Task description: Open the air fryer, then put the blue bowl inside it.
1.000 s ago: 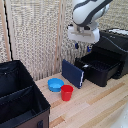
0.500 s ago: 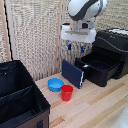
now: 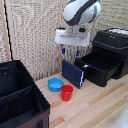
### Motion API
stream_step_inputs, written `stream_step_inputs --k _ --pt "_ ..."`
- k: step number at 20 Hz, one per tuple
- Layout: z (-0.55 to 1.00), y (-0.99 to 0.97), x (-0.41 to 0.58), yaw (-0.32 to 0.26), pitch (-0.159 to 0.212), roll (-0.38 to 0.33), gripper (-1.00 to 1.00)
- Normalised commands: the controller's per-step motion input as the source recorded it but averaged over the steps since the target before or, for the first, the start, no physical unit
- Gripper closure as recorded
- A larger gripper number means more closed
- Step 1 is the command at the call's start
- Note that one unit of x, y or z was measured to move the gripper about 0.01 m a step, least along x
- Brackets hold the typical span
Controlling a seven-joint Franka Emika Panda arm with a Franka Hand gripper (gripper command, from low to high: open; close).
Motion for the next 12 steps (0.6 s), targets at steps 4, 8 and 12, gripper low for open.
stream_step_inputs --k 4,8,12 --pt "-0.22 0.36 0.004 0.050 0.017 -0.027 -1.00" --pt "-0.29 0.28 0.005 0.014 0.000 -0.101 -1.00" --pt "-0.38 0.04 0.104 0.018 0.000 -0.130 -1.00"
